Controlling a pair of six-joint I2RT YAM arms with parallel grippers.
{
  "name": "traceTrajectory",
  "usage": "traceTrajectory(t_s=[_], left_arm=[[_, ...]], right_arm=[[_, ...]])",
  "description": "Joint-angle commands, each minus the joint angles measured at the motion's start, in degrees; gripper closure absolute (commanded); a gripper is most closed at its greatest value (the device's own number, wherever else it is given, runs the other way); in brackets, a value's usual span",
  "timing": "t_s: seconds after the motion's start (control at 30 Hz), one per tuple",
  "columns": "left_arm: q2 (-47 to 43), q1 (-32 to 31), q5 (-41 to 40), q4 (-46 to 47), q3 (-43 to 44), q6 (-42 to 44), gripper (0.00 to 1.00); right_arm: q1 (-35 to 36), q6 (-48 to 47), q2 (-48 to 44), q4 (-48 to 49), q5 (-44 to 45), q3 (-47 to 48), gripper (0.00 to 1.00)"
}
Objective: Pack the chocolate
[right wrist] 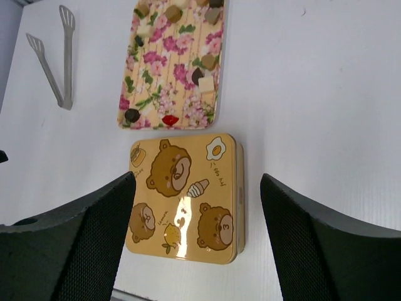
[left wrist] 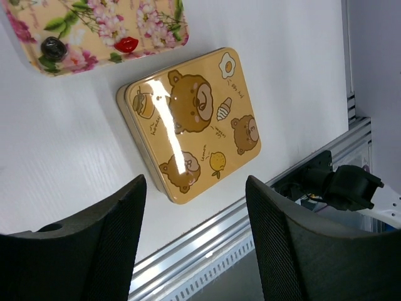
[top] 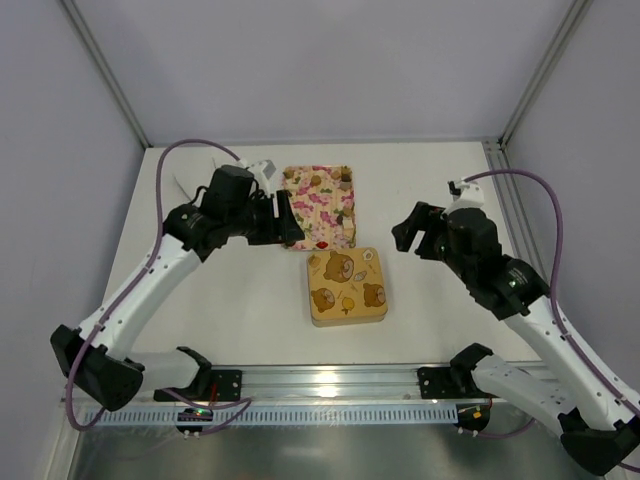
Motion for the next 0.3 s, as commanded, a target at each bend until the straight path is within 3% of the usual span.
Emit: traceTrajectory(t_s=[0.0,0.27], left_arm=[[-3.7,0.1,-4.2,-4.8,2.0,2.1,0.36],[-6.4,0.1,-5.1,-5.7,1.9,1.9,0.35]], right_arm=[[-0.2,-4.1,-2.0,-2.8,6.1,3.7,0.18],[-0.2,-5.1,-4.7,-2.5,8.2,4.2,0.17]])
